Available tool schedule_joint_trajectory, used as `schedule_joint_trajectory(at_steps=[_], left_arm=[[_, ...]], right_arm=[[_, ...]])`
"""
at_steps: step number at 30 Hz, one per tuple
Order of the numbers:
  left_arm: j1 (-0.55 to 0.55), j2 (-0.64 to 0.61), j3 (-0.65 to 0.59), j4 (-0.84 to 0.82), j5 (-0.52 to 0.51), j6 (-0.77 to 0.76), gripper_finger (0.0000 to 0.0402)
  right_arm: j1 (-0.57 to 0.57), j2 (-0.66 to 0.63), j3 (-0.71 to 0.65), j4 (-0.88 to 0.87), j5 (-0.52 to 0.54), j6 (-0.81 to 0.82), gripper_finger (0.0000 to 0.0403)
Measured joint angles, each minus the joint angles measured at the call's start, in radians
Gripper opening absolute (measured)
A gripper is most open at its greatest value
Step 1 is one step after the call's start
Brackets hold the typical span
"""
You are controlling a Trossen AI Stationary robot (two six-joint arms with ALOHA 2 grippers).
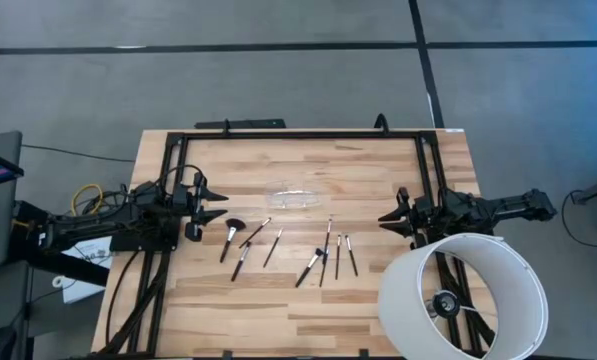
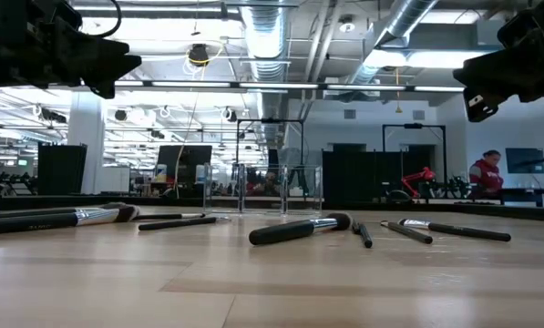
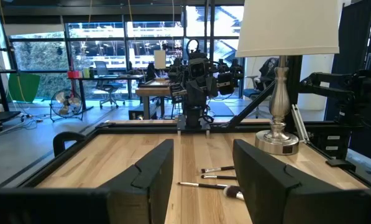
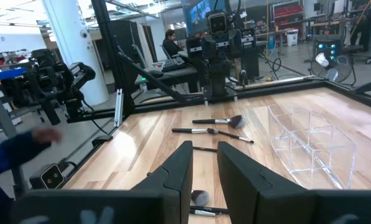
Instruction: Put items in baskets/containers
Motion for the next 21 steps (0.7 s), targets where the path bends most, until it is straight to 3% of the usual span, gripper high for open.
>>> schedule_joint_trajectory(at_steps=[21], left_arm=[[0.000,0.000,0.000,0.014,0.000,-0.008,0.0163]], right_arm=[[0.000,0.000,0.000,0.000,0.000,0.000,0.0066]])
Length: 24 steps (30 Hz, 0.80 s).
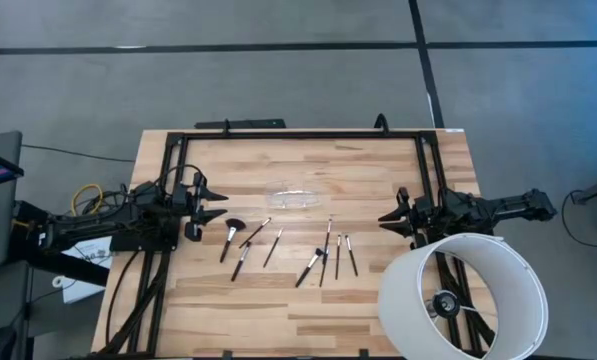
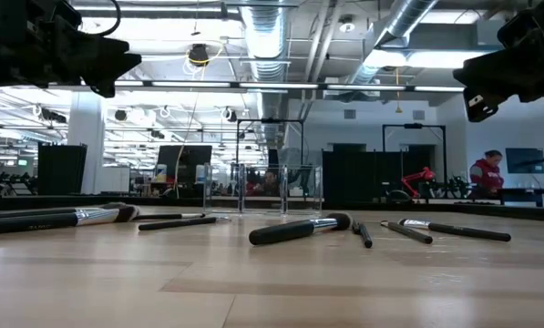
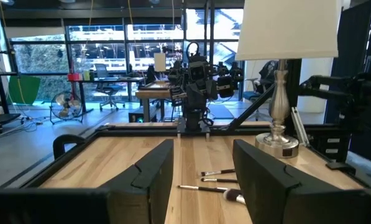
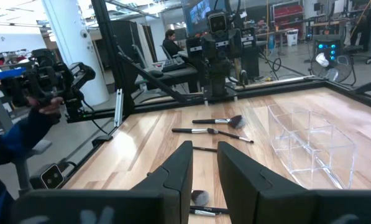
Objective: Put items in baskets/containers
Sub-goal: Put the highlighter brush into the transparent organizer
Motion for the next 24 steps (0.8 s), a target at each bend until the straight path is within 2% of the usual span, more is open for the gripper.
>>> schedule_joint_trajectory(at_steps=[14,16,20,24], left_arm=[[0.000,0.000,0.000,0.053,0.000,-0.064,0.0163],[0.000,0.000,0.000,0.055,0.000,-0.064,0.0163],[0.000,0.017,0.000,0.054,0.000,-0.088,0.0163],[0.000,0.062,0.000,0.053,-0.018,-0.157,0.0163]], right_arm=[[0.000,0.000,0.000,0.000,0.000,0.000,0.0066],[-0.001,0.000,0.000,0.004,0.012,-0.044,0.0066],[0.000,0.000,0.000,0.109,0.026,-0.086,0.0066],[0.000,0.000,0.000,0.303,0.028,-0.002,0.0066]])
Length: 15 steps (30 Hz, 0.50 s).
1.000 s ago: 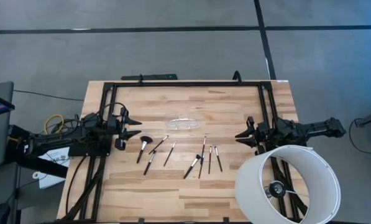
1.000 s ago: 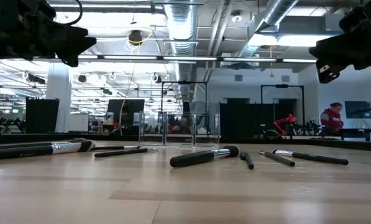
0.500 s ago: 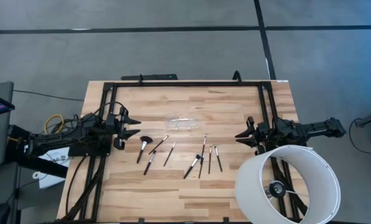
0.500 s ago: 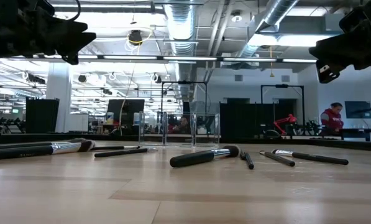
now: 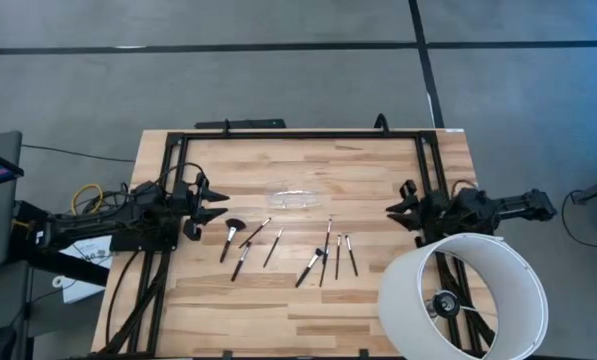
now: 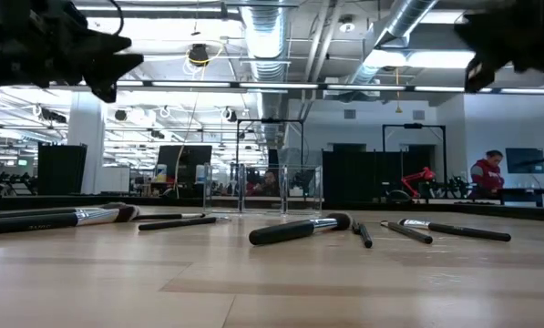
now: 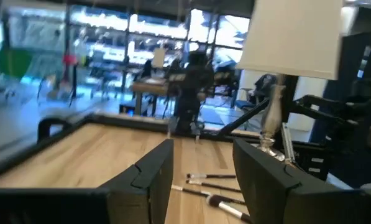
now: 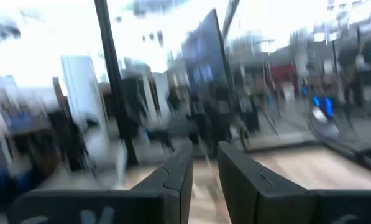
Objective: Put items in baskets/containers
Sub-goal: Put the highlighter brush into the transparent organizer
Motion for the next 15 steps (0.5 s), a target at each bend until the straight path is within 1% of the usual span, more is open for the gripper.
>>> schedule_joint_trajectory(at_steps=[2,4,7,10,13,15], left_arm=[[0.000,0.035,0.000,0.000,-0.068,-0.028,0.0163],[0.000,0.076,0.000,0.000,-0.153,-0.033,0.0163],[0.000,0.151,0.001,0.021,-0.264,-0.054,0.0163],[0.000,0.235,0.044,0.024,-0.288,-0.092,0.0163],[0.000,0.323,0.101,0.035,-0.286,-0.099,0.0163],[0.000,0.379,0.130,0.033,-0.286,-0.082,0.0163]], right_arm=[[-0.002,0.000,0.000,0.059,0.005,0.016,0.0066],[-0.006,0.000,0.002,0.100,0.027,-0.004,0.0066],[-0.018,0.001,0.010,0.095,0.100,-0.108,0.0066],[-0.033,0.000,0.016,0.098,0.172,-0.167,0.0066],[-0.057,0.000,0.016,0.050,0.188,-0.171,0.0066],[-0.080,0.005,0.016,0.020,0.188,-0.140,0.0067]])
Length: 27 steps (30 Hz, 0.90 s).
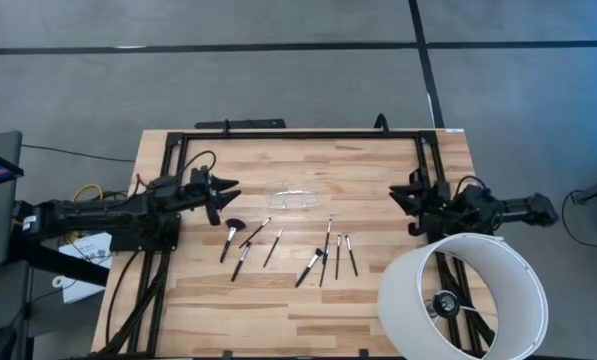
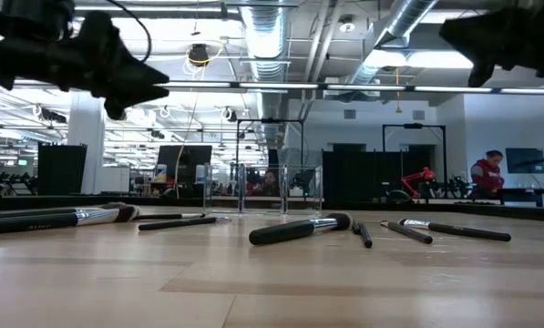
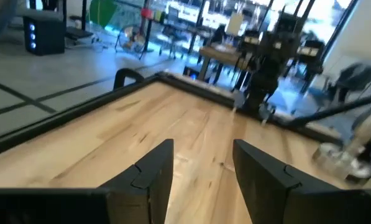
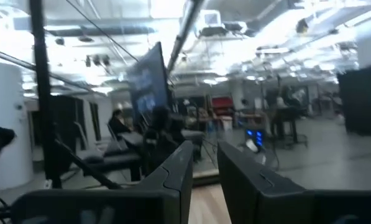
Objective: Put items in baskets/containers
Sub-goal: Put the highlighter brush into the transparent organizer
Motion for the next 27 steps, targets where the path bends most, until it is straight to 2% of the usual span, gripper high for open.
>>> schedule_joint_trajectory(at_steps=[3,6,12,16,18,22,27], left_arm=[[0.000,0.079,0.027,0.004,-0.012,0.042,0.0163],[0.000,0.149,0.029,0.004,-0.069,0.065,0.0163],[0.016,0.228,0.029,0.105,-0.159,0.108,0.0163],[0.054,0.259,0.031,0.213,-0.161,0.144,0.0163],[0.072,0.276,0.046,0.214,-0.155,0.136,0.0163],[0.089,0.340,0.084,0.214,-0.081,0.087,0.0163],[0.084,0.455,0.135,0.214,-0.066,0.043,0.0163]], right_arm=[[-0.039,0.031,0.001,-0.053,0.000,0.042,0.0073],[-0.082,0.077,0.001,-0.091,-0.001,0.055,0.0084],[-0.173,0.207,0.003,-0.033,-0.007,0.154,0.0114],[-0.222,0.327,0.003,0.050,-0.024,0.161,0.0132],[-0.241,0.402,0.003,0.132,-0.051,0.161,0.0140],[-0.266,0.561,0.017,0.305,-0.125,0.162,0.0152],[-0.268,0.786,0.118,0.310,-0.136,0.162,0.0155]])
